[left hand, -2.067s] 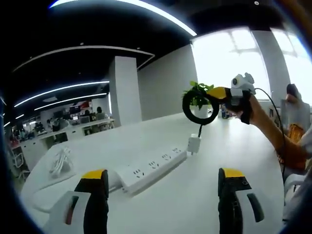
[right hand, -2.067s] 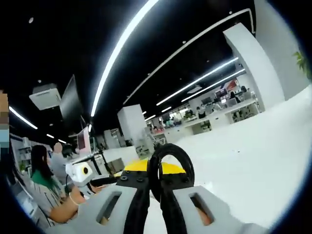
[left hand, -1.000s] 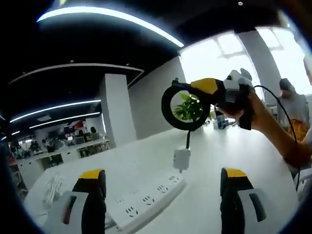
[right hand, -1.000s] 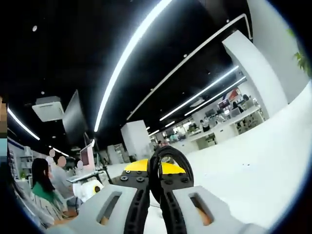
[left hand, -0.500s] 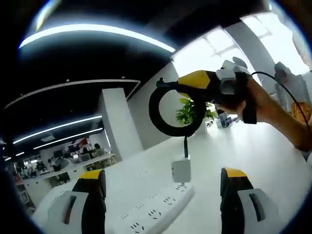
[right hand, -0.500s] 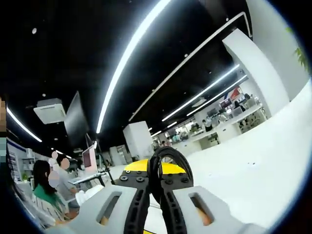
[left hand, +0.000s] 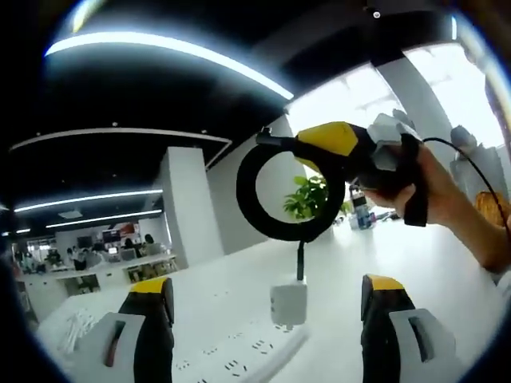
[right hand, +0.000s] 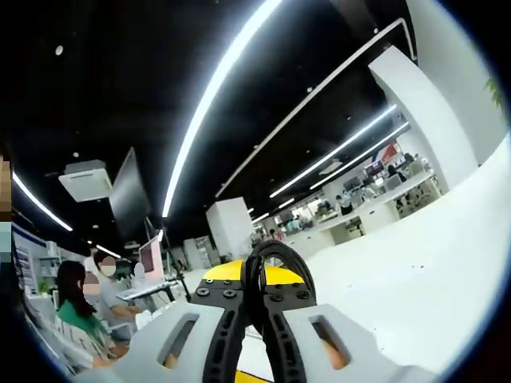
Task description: Straighten the power strip on the desk, plug the charger into it
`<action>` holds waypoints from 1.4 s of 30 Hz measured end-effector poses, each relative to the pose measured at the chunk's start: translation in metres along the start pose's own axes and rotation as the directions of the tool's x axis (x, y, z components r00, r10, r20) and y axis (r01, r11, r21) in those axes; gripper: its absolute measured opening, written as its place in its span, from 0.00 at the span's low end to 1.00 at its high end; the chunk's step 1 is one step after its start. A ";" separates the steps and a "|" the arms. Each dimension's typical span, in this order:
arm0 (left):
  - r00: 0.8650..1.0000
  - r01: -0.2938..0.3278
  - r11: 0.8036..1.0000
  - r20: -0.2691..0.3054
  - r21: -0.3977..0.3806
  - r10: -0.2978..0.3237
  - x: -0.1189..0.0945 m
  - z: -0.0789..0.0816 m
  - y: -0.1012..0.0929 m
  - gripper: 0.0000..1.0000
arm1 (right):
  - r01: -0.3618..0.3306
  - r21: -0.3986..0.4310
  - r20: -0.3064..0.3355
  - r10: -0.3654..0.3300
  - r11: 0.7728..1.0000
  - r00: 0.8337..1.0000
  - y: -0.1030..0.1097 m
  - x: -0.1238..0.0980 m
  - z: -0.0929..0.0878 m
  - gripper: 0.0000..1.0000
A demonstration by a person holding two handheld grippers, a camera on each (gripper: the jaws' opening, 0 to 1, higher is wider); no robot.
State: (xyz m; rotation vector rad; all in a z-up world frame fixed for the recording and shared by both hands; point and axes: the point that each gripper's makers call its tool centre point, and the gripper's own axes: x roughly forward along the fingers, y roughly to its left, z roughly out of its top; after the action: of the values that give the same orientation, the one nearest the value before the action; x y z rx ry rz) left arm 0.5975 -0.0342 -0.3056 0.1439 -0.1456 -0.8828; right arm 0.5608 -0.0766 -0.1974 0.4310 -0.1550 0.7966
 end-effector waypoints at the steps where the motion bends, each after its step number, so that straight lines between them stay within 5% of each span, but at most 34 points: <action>1: 1.000 -0.001 1.000 -0.002 0.003 0.001 0.001 -0.001 0.000 0.99 | 0.000 0.000 0.003 0.000 1.000 1.000 0.001 0.000 0.000 0.04; 21: 0.999 0.023 1.000 -0.046 0.000 -0.023 0.019 -0.016 -0.010 0.96 | -0.006 -0.001 0.011 0.006 1.000 1.000 0.007 0.000 0.000 0.04; 26: 0.999 0.015 1.000 -0.049 -0.012 -0.016 0.020 -0.018 -0.010 0.87 | -0.006 0.000 0.015 0.006 1.000 1.000 0.007 0.001 0.001 0.04; 33: 0.997 0.021 0.999 -0.072 -0.027 -0.023 0.021 -0.023 -0.014 0.61 | -0.007 -0.001 0.018 0.007 1.000 1.000 0.010 0.001 0.000 0.04; 42: 0.994 0.053 0.998 -0.091 -0.026 -0.056 0.025 -0.028 -0.025 0.49 | -0.007 -0.001 0.017 0.007 1.000 1.000 0.010 0.001 0.000 0.04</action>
State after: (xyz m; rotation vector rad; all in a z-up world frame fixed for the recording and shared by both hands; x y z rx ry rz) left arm 0.5992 -0.0672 -0.3362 0.1664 -0.0457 -0.9304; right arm 0.5546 -0.0697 -0.1940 0.4371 -0.1729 0.7994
